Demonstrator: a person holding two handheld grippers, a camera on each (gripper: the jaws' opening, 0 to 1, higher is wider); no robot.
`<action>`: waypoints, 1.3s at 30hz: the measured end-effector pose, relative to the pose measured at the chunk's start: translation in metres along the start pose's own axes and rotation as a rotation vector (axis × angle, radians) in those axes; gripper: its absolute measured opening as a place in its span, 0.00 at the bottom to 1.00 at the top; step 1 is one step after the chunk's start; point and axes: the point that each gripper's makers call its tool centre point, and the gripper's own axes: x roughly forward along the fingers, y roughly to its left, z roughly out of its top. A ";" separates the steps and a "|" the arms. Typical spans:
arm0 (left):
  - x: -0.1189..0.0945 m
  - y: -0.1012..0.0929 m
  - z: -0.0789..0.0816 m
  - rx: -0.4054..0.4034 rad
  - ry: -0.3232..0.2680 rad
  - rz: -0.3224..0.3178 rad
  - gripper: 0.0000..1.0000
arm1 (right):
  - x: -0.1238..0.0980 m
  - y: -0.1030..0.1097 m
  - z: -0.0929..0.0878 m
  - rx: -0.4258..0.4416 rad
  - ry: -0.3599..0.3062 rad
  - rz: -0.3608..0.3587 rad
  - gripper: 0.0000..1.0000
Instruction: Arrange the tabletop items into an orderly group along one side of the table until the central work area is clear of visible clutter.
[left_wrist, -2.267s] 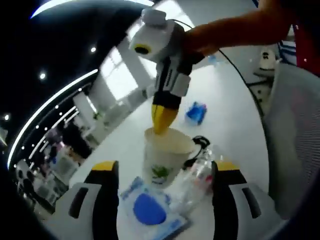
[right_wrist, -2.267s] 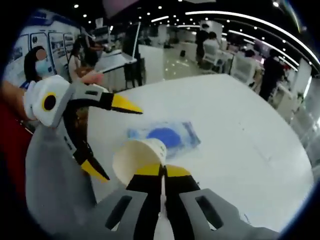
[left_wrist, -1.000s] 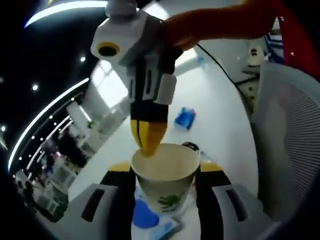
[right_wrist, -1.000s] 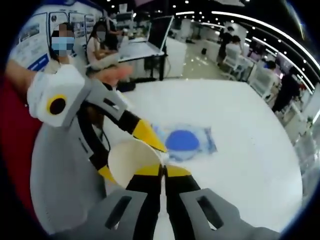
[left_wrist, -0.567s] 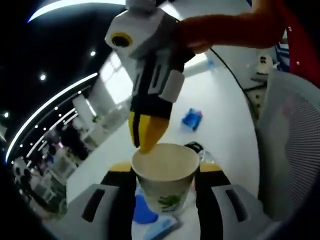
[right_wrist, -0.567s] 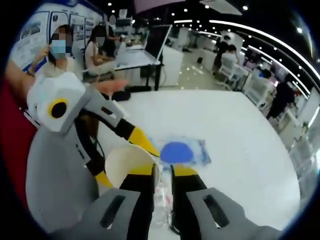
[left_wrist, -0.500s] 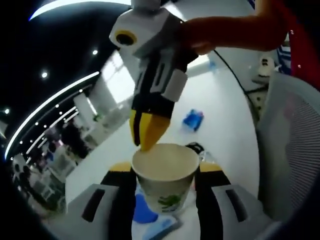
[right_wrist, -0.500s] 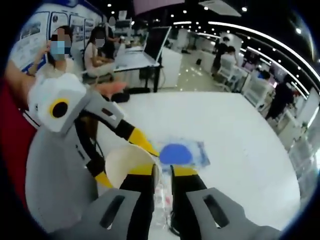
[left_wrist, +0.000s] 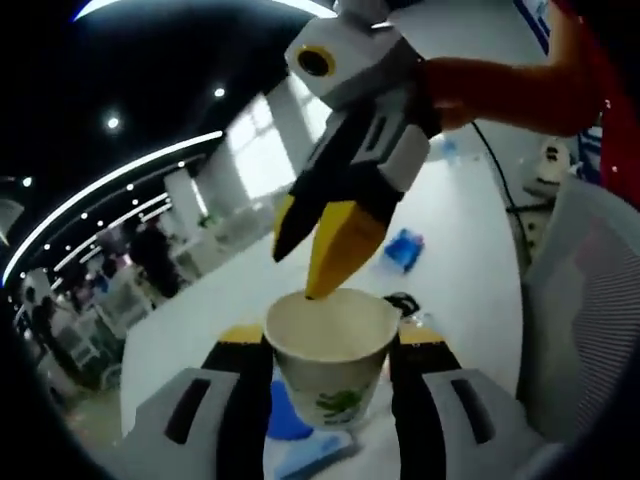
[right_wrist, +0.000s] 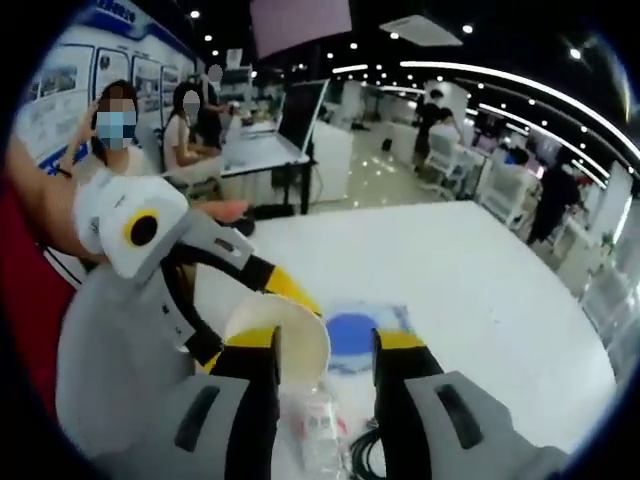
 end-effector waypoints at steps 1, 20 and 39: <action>-0.001 0.002 0.000 -0.009 -0.002 0.005 0.43 | 0.001 0.001 0.003 0.011 -0.020 0.002 0.40; -0.030 0.067 -0.023 -0.234 -0.046 0.171 0.43 | -0.001 0.004 0.043 0.232 -0.297 0.043 0.67; -0.030 0.141 -0.098 -0.386 -0.028 0.360 0.43 | 0.007 -0.004 0.013 0.287 -0.247 0.026 0.65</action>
